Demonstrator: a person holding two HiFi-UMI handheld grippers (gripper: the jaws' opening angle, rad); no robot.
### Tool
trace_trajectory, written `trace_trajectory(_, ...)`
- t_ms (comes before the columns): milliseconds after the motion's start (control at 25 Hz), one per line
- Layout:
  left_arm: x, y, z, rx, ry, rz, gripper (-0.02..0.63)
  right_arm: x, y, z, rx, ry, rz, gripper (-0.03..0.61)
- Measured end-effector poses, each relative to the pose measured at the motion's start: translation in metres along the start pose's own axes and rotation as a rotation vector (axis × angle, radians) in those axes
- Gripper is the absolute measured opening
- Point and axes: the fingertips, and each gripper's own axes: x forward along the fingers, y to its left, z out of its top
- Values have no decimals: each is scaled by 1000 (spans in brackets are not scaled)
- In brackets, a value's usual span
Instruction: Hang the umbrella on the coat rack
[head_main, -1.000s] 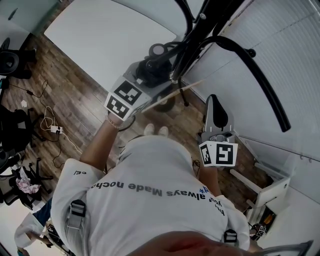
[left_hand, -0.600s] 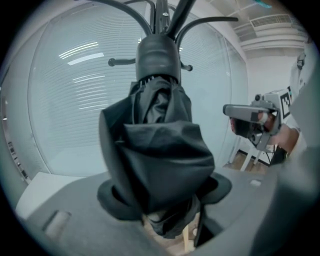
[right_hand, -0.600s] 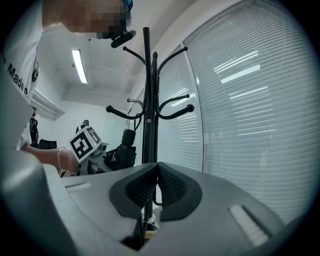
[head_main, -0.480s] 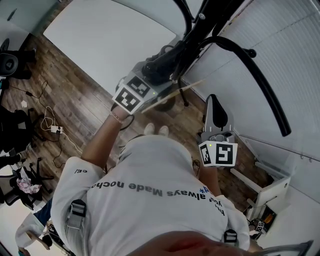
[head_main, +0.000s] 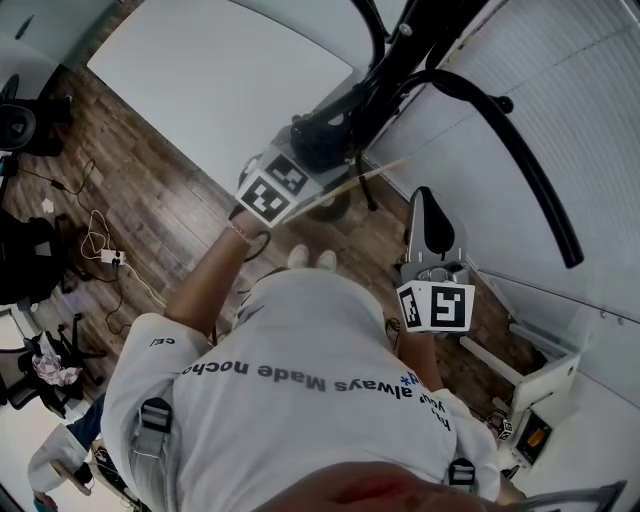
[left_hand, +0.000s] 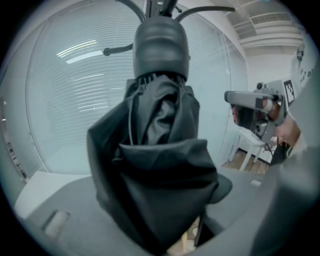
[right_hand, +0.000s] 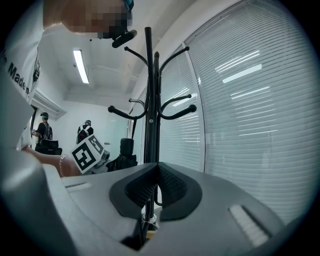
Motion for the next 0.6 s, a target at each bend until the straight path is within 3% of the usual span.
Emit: trace_trajectory(600,7,-2,-11,-33,-47,9,308,-4,4,-1,-6,0,8,2)
